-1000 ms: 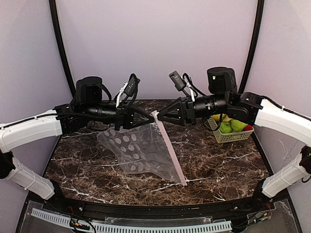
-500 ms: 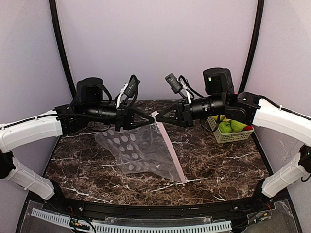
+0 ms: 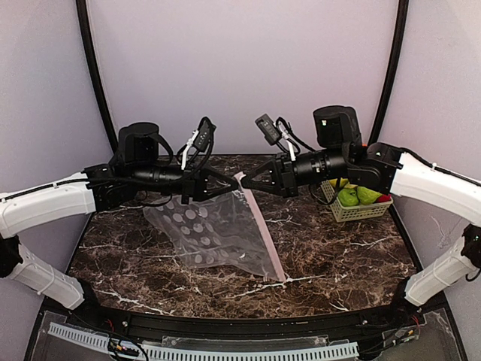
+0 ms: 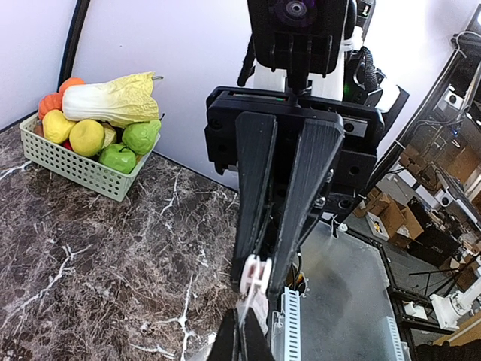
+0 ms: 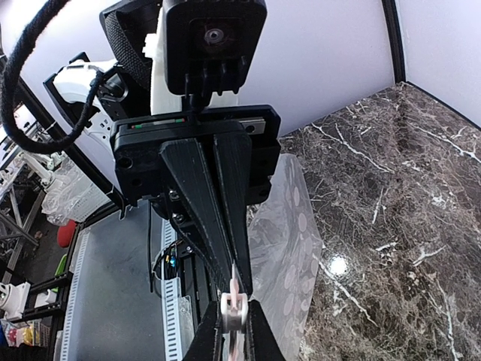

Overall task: Place the food in the zip-top bag and seal the zipper
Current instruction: Unzip the zipper from the zipper food storage bag.

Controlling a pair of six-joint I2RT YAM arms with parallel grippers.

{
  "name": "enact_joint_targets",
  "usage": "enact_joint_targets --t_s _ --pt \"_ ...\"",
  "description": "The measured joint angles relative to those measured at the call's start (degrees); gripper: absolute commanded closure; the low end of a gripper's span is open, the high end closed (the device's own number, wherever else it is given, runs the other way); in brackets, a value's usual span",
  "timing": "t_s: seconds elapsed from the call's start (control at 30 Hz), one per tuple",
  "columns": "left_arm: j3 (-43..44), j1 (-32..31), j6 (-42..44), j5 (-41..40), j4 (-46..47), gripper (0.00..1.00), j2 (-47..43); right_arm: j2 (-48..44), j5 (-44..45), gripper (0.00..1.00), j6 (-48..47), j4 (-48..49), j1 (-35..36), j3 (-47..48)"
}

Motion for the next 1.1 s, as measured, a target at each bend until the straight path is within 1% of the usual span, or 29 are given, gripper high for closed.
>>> enact_joint_targets --t_s 0.2,0.5,1.03,1.1 --pt "-0.83 -0.24 -0.68 -1.81 0.37 0.99 -0.28 0.28 0.46 1.00 -0.02 -0.39 0.00 0.00" --pt "-2.51 0.17 -2.86 -2.27 2.67 0.99 -0.42 0.68 1.46 1.00 -0.07 -0.96 0.04 -0.13" --pt "-5.62 4.35 -7.54 -0.85 6.91 0.99 -2.43 2.27 3.06 1.00 -0.92 -1.16 0.26 -0.17" --pt "-6.03 5.64 -7.85 -0.72 7.26 0.99 -3.30 2.60 3.19 1.00 -0.94 -1.29 0.28 -0.17"
